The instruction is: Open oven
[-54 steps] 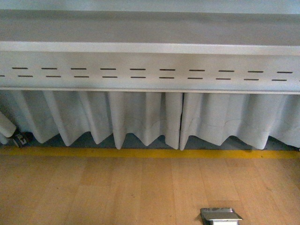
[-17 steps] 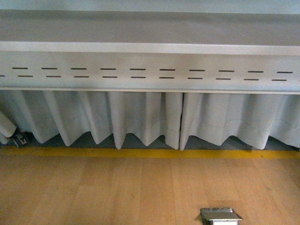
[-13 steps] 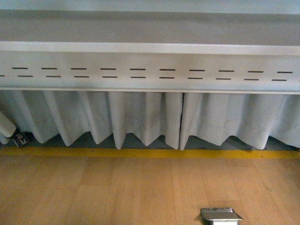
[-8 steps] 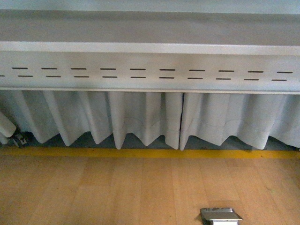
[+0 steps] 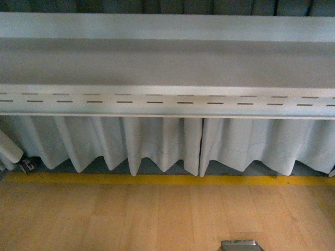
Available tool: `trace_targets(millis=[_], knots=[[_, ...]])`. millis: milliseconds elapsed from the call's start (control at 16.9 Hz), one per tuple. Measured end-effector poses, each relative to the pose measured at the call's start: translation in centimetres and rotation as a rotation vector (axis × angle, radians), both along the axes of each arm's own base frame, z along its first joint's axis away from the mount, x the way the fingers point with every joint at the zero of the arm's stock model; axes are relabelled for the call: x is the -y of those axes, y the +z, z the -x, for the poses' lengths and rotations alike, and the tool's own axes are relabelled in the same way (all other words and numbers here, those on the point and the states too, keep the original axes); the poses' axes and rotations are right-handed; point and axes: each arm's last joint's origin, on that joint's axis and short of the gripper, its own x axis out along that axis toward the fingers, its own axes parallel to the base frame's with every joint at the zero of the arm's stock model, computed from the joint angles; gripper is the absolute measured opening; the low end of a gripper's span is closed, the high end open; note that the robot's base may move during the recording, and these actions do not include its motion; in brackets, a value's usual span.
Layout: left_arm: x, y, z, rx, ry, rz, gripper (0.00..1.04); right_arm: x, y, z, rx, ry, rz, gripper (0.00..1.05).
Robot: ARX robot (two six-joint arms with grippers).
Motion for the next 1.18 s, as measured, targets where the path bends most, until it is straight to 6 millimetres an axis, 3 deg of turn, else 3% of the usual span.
trace_targets(millis=[1180], knots=[[0.00,0.01,0.00,0.002,0.002,-0.003,0.98,0.00,0.03,0.00,0.003,0.001,0.002,0.98]])
